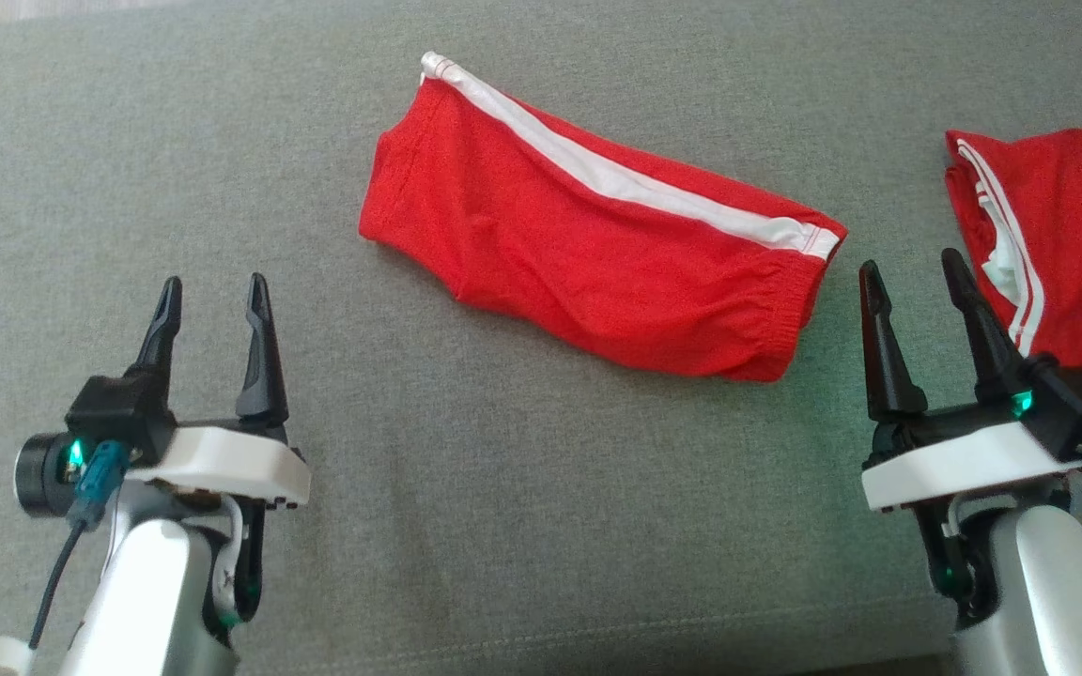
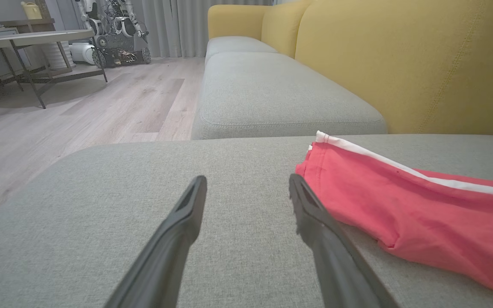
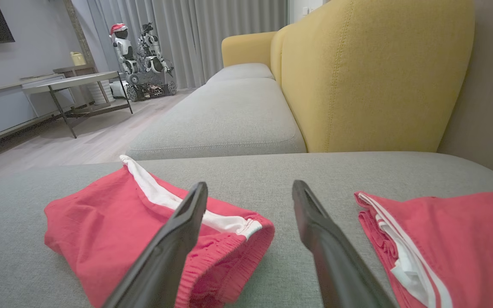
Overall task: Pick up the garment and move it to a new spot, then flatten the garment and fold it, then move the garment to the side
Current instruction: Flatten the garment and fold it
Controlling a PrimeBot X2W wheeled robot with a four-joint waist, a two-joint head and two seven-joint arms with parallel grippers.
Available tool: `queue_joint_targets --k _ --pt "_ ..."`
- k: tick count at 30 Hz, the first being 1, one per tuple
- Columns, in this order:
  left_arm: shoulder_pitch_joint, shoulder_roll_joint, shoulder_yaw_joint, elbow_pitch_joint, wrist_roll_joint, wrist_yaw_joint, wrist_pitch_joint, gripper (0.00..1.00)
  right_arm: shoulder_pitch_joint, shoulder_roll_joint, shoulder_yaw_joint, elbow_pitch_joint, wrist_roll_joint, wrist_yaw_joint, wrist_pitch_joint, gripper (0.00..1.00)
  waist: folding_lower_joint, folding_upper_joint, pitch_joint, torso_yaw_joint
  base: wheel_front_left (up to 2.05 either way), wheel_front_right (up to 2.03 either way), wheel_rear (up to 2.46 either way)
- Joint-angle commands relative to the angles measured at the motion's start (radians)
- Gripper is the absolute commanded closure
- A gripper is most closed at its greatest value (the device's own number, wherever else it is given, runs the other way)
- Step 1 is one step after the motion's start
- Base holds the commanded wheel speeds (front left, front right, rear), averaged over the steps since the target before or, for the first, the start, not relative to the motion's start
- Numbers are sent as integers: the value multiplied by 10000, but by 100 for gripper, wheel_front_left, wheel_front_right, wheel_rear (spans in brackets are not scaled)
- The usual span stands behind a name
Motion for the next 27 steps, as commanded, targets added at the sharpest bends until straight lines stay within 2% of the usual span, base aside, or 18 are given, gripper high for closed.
queue_joint_targets --k 1,8,16,19,21,27 --pt "-149 238 313 -354 -81 98 16 0 -70 -51 234 -353 -26 -9 37 0 0 0 11 11 0 0 0" --pt "-314 184 285 -221 -219 89 39 0 -97 -46 238 -343 3 -9 67 0 0 0 40 38 0 0 0" --pt "-2083 86 -212 545 -322 -633 346 0 -350 -31 305 -425 81 -9 116 0 0 0 450 -42 0 0 0" --pt "-3180 -83 -527 1393 -379 -1051 687 0 -495 -32 328 -432 96 -9 99 0 0 0 703 -109 0 0 0" --pt "-3526 -152 -625 1778 -392 -1181 768 0 -540 -31 344 -407 101 -9 85 0 0 0 763 -143 0 0 0" --pt "-5164 -517 -968 4822 -674 -1937 1296 0 -818 16 544 -133 219 -9 1 0 0 0 1020 -390 0 0 0"
